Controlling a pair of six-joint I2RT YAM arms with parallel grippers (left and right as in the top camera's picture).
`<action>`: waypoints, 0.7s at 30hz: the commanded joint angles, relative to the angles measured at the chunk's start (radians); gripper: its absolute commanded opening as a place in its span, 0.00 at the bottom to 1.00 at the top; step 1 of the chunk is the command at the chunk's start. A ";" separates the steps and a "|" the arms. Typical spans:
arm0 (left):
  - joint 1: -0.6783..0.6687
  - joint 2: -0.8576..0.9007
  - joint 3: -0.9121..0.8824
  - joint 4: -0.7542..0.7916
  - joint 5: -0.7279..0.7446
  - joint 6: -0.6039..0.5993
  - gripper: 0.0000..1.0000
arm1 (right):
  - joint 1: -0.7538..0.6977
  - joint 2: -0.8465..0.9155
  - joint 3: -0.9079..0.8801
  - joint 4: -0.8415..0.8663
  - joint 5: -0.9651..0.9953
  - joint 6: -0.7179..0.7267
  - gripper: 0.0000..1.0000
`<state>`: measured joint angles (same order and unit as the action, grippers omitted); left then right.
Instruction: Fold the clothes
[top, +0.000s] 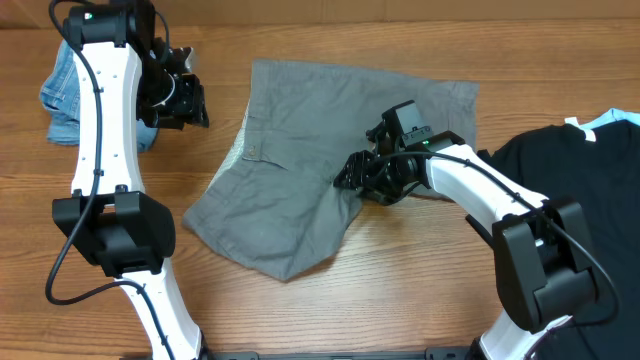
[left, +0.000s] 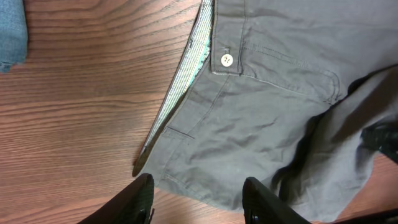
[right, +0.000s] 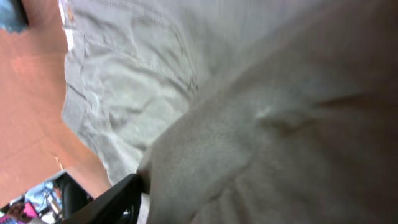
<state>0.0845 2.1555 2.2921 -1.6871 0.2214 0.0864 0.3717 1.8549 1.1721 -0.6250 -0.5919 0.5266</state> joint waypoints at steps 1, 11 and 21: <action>-0.007 -0.031 0.001 0.004 0.037 0.023 0.50 | -0.024 -0.026 0.034 -0.079 -0.038 -0.137 0.63; -0.007 -0.031 0.001 0.017 0.035 0.026 0.52 | -0.109 -0.060 0.038 -0.365 -0.032 -0.334 0.59; -0.007 -0.031 0.001 0.023 0.035 0.026 0.52 | -0.027 -0.058 0.038 0.014 -0.118 -0.034 0.05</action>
<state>0.0845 2.1555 2.2921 -1.6653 0.2405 0.0864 0.3027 1.8297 1.1896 -0.6922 -0.6941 0.3515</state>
